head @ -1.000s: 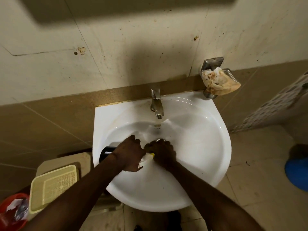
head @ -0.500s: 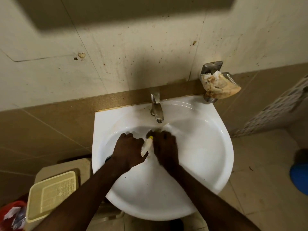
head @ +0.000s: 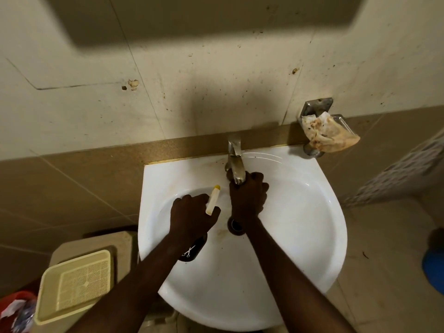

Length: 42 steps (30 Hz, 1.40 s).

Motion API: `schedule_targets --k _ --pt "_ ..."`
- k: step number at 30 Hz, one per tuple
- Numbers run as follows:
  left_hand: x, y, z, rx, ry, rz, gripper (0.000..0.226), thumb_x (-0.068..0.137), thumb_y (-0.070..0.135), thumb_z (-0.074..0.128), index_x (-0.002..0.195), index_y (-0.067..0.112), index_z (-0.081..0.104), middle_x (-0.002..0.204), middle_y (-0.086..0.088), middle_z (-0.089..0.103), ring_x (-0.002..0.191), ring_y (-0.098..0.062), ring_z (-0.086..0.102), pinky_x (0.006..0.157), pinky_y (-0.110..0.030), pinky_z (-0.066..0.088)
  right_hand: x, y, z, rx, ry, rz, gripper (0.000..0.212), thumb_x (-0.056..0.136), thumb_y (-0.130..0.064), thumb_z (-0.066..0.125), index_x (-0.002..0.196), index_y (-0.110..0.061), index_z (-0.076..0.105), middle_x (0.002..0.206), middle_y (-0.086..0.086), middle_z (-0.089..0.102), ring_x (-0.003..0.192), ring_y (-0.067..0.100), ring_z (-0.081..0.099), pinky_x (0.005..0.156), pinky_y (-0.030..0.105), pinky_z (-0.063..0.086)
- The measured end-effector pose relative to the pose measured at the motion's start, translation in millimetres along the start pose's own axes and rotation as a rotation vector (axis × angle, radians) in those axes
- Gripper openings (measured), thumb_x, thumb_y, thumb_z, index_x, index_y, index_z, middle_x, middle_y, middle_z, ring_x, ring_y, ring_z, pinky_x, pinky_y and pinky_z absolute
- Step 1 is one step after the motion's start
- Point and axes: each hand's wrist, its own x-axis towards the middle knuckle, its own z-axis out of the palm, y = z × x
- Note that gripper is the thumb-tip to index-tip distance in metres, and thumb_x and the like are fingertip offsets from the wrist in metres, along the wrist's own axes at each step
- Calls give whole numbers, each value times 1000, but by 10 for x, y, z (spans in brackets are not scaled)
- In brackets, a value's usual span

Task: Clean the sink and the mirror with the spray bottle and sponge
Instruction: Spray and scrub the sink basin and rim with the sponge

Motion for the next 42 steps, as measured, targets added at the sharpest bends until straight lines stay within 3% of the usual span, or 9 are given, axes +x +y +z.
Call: schedule_targets --k 5,10,14,18,22,29,33,36,42 --pt "-68 -4 -31 -240 -11 -127 47 79 56 36 71 18 61 65 -4 66 64 -29 64 64 -36 52 -453 -31 168 -187 -179 -248 30 93 -29 58 122 -19 58 124 11 51 110 33 49 89 42 46" --pt "-106 -184 -96 -294 24 -241 22 89 30 59 88 10 68 79 -10 70 74 -29 65 68 -33 49 -227 -337 334 -612 -10 -805 7 87 -19 64 93 -20 66 86 8 61 76 29 62 62 36 53" --pt "-124 -158 -71 -284 16 -250 26 88 32 60 96 8 68 86 -11 71 80 -30 65 75 -37 52 31 -733 235 -1230 -51 -779 8 86 -16 63 90 -12 69 99 10 61 87 28 61 73 34 48" --pt "-88 -46 -31 -303 19 -260 45 80 46 48 90 8 68 83 -11 69 78 -29 65 75 -40 55 163 -820 285 -1441 -68 -808 17 92 -15 56 102 -11 69 110 11 58 99 30 57 82 36 46" --pt "-9 -77 11 -376 35 -318 23 88 30 61 87 8 68 81 -10 69 78 -27 66 76 -36 53 157 -833 339 -1666 -88 -924 24 92 -19 56 112 -6 60 111 13 57 106 30 55 89 38 46" --pt "-41 -142 -33 -389 52 -339 28 85 26 61 63 11 54 56 -1 52 57 -21 56 60 -30 47 176 -723 297 -1493 -36 -876 10 83 -25 70 90 -17 69 92 4 67 89 24 64 83 36 51" --pt "-47 -97 -14 -357 18 -303 26 86 30 61 66 15 52 61 0 55 58 -18 56 59 -25 44 192 -546 178 -1835 -163 -1027 45 61 -12 85 94 3 58 91 20 55 88 38 56 78 47 47" --pt "-58 -71 -20 -342 -2 -277 25 87 34 60 72 14 57 66 -2 59 61 -16 56 62 -25 45 122 -697 302 -1918 -75 -949 34 73 -14 77 100 -4 60 91 21 57 89 42 55 78 50 45" --pt "-128 -98 -30 -373 86 -291 32 84 33 61 70 4 63 64 -11 64 60 -25 62 64 -35 55 283 -792 278 -1441 -167 -1001 21 90 -16 61 109 -7 65 113 16 61 107 36 58 93 46 46"
